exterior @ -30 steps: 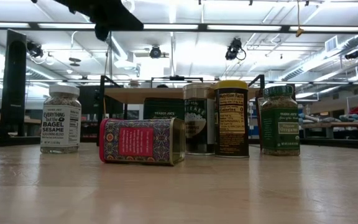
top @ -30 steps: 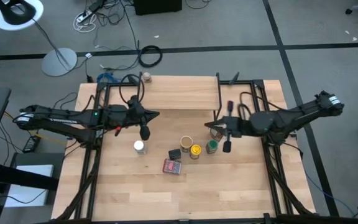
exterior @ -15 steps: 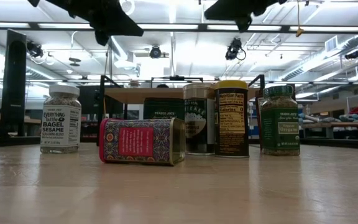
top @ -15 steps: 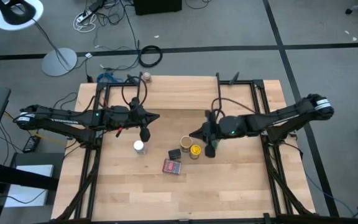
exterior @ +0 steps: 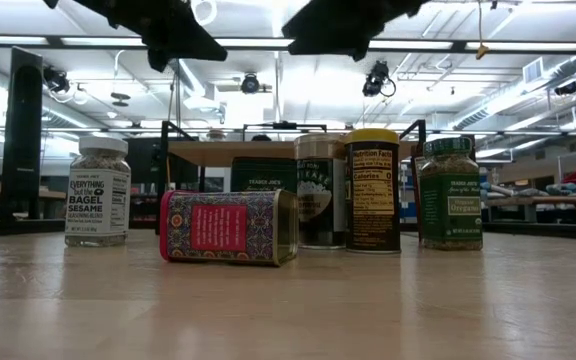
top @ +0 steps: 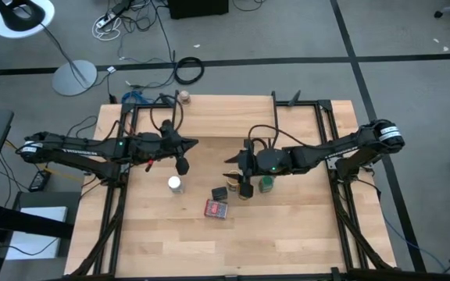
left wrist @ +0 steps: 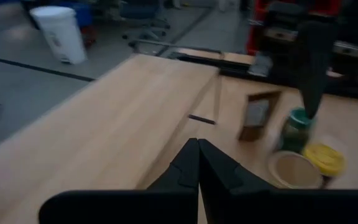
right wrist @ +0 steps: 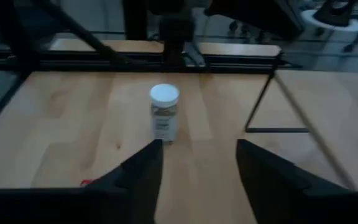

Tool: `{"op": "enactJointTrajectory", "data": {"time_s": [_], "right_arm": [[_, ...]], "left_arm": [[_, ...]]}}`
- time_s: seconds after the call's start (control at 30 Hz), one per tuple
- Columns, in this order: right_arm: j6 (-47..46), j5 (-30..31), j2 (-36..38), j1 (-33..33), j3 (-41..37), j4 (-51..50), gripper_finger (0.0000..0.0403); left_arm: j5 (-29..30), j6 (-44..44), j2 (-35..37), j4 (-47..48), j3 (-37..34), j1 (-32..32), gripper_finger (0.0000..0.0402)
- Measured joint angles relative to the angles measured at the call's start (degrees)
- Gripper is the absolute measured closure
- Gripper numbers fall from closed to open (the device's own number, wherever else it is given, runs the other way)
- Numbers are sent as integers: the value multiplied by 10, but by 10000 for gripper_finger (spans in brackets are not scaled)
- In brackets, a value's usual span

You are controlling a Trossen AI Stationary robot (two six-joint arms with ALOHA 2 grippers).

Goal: Shelf spices
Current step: Put the black seasoning can on the shelf

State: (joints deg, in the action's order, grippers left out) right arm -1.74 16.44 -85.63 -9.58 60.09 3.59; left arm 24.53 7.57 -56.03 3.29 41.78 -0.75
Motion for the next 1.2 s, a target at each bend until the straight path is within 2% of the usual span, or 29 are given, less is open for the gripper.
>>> {"op": "enactJointTrajectory", "data": {"time_s": [0.17,0.33,0.5,0.63,0.97,1.03,1.2], "right_arm": [[1,41,23,1,20,-58,153],[-14,57,60,0,20,-132,155],[-48,65,72,1,20,-193,185],[-66,65,65,-4,20,-227,225],[-92,59,66,-26,20,-316,389],[-88,59,66,-28,20,-317,394],[-73,59,66,-28,20,-313,354]], "left_arm": [[14,0,35,38,1,0,394],[13,6,69,87,2,0,394],[3,17,69,116,2,-1,394],[1,20,50,124,1,-1,394],[-12,32,16,130,1,-1,394],[-11,29,17,126,1,-1,394],[40,-13,26,122,36,-1,394]]}}
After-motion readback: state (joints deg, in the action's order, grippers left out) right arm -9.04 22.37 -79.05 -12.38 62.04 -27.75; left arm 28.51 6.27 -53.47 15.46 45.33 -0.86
